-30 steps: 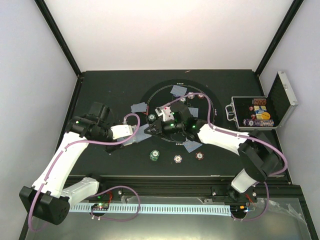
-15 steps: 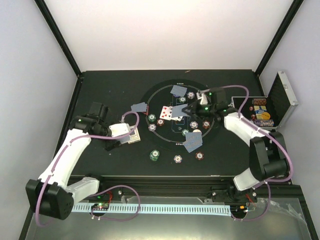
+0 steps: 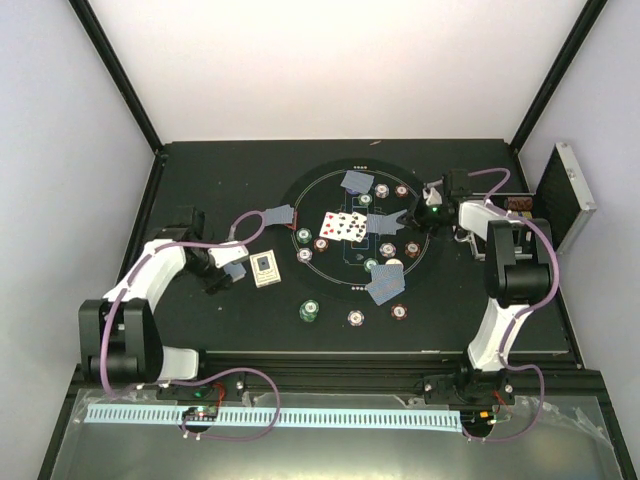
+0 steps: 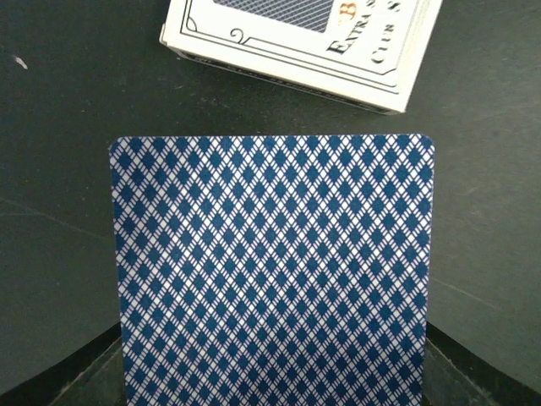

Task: Distribute texas hold em gaming equipment

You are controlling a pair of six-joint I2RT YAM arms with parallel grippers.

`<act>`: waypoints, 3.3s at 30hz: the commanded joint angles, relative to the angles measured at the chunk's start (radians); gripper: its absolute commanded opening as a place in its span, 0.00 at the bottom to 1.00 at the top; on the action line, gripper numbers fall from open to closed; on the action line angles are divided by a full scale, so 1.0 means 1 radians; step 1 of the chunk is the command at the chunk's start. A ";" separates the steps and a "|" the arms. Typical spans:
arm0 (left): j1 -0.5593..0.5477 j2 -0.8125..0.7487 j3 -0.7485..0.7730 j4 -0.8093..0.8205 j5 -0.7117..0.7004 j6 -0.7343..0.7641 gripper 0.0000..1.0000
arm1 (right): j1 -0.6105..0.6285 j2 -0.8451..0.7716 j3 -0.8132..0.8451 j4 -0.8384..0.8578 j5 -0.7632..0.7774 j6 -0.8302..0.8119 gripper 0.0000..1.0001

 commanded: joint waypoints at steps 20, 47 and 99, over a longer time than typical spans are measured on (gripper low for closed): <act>0.005 0.221 -0.044 0.200 -0.047 0.040 0.36 | -0.024 0.099 0.108 -0.085 0.033 -0.085 0.08; 0.069 -0.096 0.246 0.115 0.229 -0.313 0.99 | -0.021 -0.271 0.041 -0.249 0.443 -0.124 0.92; -0.016 0.061 -0.538 1.813 -0.075 -0.896 0.99 | -0.009 -0.470 -0.893 1.379 0.913 -0.571 1.00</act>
